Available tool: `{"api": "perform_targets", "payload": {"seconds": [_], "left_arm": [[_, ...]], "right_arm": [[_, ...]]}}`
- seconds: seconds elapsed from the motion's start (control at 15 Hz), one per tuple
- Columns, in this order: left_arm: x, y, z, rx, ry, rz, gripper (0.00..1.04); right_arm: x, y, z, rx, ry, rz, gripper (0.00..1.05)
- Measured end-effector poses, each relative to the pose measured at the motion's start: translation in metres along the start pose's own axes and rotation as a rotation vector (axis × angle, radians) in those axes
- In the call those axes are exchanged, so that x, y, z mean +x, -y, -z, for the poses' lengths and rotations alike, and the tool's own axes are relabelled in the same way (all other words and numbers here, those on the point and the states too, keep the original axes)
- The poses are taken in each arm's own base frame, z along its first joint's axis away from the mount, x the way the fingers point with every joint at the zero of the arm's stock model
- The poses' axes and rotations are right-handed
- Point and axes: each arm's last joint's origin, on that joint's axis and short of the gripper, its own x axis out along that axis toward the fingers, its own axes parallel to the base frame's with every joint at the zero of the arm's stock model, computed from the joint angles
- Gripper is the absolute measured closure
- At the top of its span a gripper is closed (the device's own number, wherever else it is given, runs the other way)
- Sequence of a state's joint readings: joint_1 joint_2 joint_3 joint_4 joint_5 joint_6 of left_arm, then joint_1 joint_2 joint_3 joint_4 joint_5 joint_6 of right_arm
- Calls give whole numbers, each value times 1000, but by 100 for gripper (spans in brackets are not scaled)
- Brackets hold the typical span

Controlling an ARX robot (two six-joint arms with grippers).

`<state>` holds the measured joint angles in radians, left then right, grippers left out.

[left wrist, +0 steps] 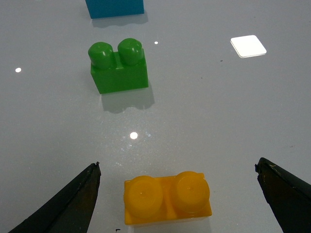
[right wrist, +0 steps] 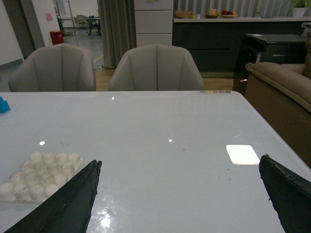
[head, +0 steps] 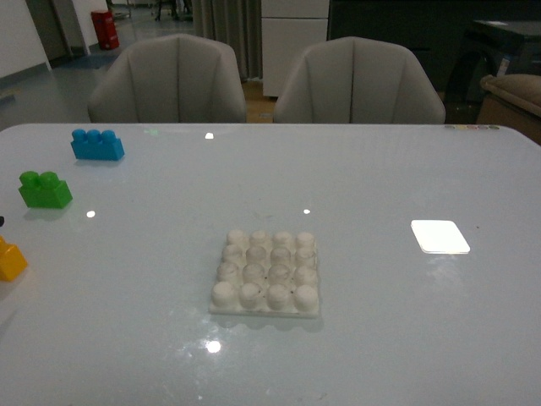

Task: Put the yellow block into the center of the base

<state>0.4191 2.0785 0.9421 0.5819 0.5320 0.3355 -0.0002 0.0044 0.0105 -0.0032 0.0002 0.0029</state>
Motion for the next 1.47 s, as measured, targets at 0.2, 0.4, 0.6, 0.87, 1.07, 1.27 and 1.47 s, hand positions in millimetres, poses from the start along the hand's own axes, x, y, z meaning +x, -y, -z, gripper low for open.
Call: {"api": "perform_targets", "payload": {"seconds": [0.2,0.4,0.6,0.87,1.07,1.27,1.47], "left_arm": [[4,-1,6,-104,-20,40,7],[7,1,4,-167,-13,53,7],[11,2,7,-165,-7,38,7],[16,7,16,-149,-19,21,7],[19,14,28,-154,-47,10,7],[26,15,39,-151,-68,-43,7],[27,16,40,-149,-69,-71,7]], "right_arm": [[0,0,0,0,0,0,6],[0,0,0,0,0,0,6],[0,0,0,0,0,0,6],[0,0,0,0,0,0,6],[0,0,0,0,0,0,6],[0,0,0,0,0,0,6],[0,0,0,0,0,0,6]]}}
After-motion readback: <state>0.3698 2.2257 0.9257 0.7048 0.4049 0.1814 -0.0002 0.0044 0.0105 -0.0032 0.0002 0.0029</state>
